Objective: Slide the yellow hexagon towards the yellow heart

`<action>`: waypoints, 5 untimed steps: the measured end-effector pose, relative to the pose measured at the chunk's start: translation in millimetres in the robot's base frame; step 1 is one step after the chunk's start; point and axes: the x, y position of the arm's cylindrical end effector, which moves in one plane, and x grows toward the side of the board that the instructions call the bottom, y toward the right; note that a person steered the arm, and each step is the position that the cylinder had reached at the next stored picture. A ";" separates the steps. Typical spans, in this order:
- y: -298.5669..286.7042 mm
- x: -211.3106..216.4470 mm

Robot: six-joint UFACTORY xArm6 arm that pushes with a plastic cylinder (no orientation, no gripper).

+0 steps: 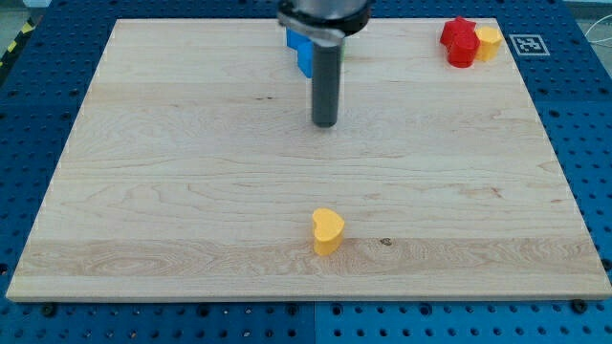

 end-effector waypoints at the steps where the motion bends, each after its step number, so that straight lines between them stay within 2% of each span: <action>1: 19.0 -41.7; 3: 70.4 -96.1; 5: 81.0 -185.1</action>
